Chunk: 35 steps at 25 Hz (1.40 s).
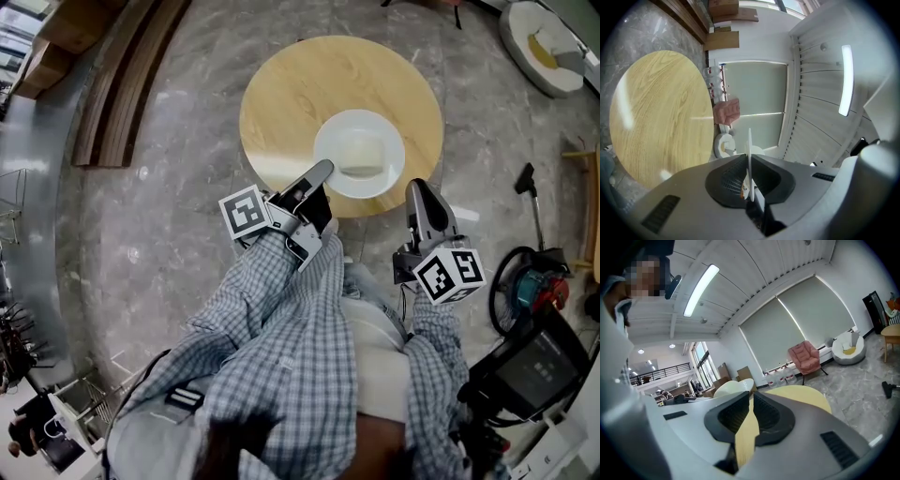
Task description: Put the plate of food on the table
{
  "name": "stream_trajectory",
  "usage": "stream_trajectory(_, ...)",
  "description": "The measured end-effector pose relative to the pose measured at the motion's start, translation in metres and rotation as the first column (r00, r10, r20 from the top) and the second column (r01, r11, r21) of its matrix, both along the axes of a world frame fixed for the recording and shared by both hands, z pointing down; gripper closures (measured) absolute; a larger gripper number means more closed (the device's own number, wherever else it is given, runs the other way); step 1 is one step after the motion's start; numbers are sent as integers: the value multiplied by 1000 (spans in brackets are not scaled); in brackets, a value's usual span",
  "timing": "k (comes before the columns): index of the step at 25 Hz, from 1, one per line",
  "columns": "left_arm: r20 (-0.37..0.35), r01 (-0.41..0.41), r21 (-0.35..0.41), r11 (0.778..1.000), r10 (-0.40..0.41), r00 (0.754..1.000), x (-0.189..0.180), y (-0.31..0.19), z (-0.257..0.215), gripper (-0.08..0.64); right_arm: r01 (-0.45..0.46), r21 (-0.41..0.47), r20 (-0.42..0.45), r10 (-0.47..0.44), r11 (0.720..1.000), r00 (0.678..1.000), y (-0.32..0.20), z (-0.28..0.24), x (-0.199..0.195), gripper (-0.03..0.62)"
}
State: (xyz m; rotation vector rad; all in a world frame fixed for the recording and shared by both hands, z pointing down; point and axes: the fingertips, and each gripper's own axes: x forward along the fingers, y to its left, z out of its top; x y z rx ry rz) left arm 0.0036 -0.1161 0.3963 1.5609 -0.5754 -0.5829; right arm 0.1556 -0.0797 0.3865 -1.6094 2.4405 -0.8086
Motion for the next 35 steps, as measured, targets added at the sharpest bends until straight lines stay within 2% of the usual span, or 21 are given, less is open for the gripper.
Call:
stream_trajectory(3,-2,-7,7,1000,7,1000,0,-9,-1,538,0,36,-25,1,999,1000,-10,-4,-5,580)
stream_trajectory(7,2,-9,20,1000,9,1000,-1,-14,-10,538,10,22,-11,-10,1000,1000,-14,-12,-12,523)
stream_trajectory(12,-9,-1,29,1000,1,1000,-5,-12,-10,538,-8,-52,189,18,999,982,-16,-8,-14,520)
stream_trajectory(16,-6,3,22,1000,-3,1000,-13,-24,-4,538,7,-85,287,18,996,958,-31,-4,-27,520)
stream_trajectory(23,4,-3,25,1000,3,1000,-21,-45,-3,538,52,-135,295,-10,989,955,-52,3,-49,520)
stream_trajectory(30,18,-20,12,1000,20,1000,-17,-63,15,538,63,-171,331,-3,983,943,-73,23,-46,520)
stream_trajectory(35,27,-28,-6,1000,28,999,-17,-68,22,538,52,-191,315,11,980,949,-79,28,-46,520)
